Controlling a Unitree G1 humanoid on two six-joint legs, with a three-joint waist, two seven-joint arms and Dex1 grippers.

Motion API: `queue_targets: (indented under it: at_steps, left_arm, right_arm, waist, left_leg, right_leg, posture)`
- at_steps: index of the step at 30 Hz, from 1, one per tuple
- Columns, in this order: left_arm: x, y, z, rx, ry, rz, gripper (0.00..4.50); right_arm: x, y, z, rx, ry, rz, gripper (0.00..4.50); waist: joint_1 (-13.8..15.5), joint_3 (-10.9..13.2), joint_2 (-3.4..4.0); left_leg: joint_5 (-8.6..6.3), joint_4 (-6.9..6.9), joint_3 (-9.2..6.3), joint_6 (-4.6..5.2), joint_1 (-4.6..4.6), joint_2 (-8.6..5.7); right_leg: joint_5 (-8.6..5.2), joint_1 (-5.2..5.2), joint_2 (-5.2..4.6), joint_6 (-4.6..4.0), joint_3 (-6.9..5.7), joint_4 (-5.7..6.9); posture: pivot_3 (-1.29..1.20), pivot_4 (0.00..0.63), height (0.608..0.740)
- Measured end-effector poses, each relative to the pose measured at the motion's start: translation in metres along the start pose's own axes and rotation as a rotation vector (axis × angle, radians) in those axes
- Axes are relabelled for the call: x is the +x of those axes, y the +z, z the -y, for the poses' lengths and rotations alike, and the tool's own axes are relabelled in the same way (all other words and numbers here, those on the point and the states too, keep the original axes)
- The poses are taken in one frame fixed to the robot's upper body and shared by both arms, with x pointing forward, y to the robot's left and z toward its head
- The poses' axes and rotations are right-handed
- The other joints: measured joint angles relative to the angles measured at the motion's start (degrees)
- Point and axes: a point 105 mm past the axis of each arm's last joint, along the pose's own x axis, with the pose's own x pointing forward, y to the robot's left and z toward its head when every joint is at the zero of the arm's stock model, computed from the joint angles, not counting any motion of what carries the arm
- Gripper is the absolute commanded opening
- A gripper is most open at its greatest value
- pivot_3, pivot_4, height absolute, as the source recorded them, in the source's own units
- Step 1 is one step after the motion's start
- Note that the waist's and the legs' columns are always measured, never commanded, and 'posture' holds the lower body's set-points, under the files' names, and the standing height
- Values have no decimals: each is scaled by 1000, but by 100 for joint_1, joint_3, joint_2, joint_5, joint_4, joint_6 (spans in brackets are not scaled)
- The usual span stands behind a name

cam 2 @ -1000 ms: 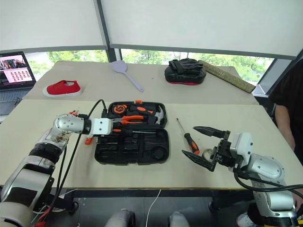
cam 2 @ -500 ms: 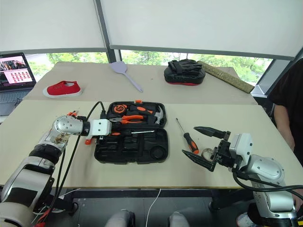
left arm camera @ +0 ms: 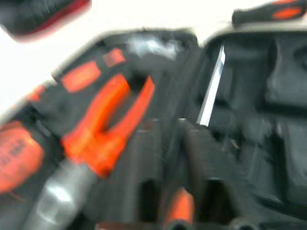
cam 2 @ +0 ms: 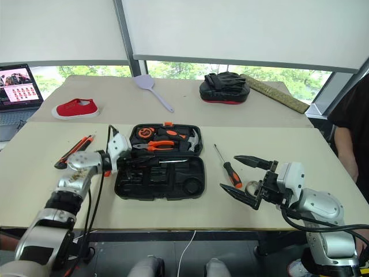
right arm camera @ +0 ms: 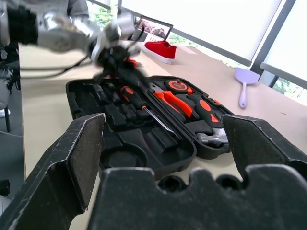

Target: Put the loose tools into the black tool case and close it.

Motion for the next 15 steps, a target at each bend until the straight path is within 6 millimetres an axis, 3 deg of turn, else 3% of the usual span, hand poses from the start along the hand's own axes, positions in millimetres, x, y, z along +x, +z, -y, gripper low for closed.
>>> queue_targets:
  at_steps: [11,15]
  left_arm:
    - [10,-1,6,-31,20,-120,25]
    - [10,-2,8,-55,16,-142,25]
  right_arm:
    - [-3,-6,-8,32,-7,-15,4500]
    - [-2,-5,-10,32,-8,-12,4500]
  waist:
    - [36,-13,20]
    - [32,-15,25]
  left_leg:
    - [0,1,-3,-1,27,-4]
    - [0,0,-3,-2,43,-2]
  right_leg:
    - [-1,25,-1,-1,4,-3]
    - [-24,38,-1,37,4,-2]
  posture:
    - [0,150,740]
    - [0,150,740]
